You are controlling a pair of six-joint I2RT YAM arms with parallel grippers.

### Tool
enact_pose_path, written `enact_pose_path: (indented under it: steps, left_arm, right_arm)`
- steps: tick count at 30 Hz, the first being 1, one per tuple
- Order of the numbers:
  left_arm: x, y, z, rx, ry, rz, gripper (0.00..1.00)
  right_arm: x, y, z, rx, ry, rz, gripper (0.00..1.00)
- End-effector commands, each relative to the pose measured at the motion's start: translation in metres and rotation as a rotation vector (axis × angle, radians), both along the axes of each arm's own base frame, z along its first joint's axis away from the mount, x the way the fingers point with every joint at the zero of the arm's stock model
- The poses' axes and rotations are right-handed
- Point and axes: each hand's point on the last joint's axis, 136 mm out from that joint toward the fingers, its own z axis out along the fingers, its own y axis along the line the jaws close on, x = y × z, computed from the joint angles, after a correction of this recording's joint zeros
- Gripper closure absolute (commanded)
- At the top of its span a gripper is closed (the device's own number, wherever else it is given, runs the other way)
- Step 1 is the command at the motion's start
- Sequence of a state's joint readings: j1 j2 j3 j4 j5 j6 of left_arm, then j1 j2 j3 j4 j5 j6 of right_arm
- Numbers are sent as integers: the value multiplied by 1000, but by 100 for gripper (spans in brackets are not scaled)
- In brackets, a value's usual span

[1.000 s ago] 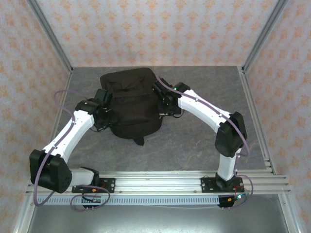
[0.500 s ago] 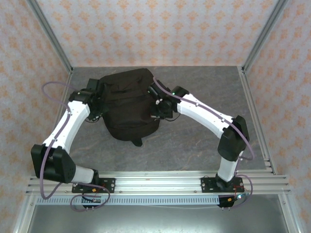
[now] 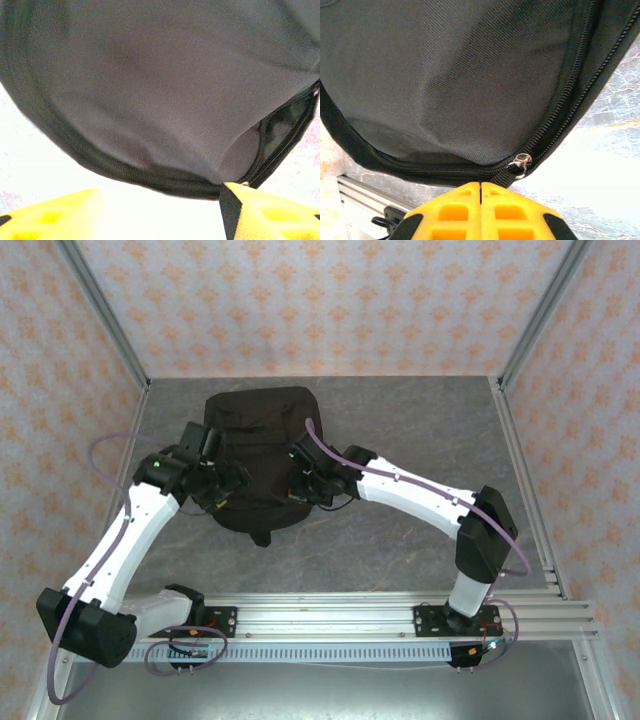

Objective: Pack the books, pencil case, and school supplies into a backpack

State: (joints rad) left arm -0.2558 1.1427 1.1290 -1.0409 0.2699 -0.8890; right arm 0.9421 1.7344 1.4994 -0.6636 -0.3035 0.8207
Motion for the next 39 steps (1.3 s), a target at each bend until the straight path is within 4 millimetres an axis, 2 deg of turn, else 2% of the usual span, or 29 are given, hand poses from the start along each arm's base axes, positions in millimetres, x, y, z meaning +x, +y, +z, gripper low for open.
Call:
enact_pose_path:
  steps: [1,5,12,17,20,25,27,32,35,39]
  left_arm:
    - [-28,-11,-27,-113,141,85,35]
    - [-35,-18,-44,-200,172,171,35]
    - [-26,-14,-62,-176,183,227,35]
    - [-21,-9,-73,-137,179,241,42]
    - [-22,-8,-80,-126,192,236,57]
    - [-27,-4,-85,-93,196,209,93]
    - [-27,-3,-83,-84,186,199,100]
    - [-29,0,-82,-69,174,185,100]
    - [-30,0,-85,-63,175,175,100]
    - [-30,-2,-88,-73,179,155,100]
  right_arm:
    - [-12,21,28,111,-41,6,100]
    - [-22,34,27,162,-25,15,100]
    - [-31,45,28,178,-28,50,100]
    - [-30,33,25,114,-70,64,100]
    - [-23,16,21,5,-127,71,100]
    - [0,-25,11,-225,-223,83,100]
    - [13,-44,8,-319,-261,74,100]
    - [50,-83,5,-462,-321,21,100]
    - [73,-92,1,-465,-312,-22,100]
    - [105,-99,6,-498,-350,-73,100]
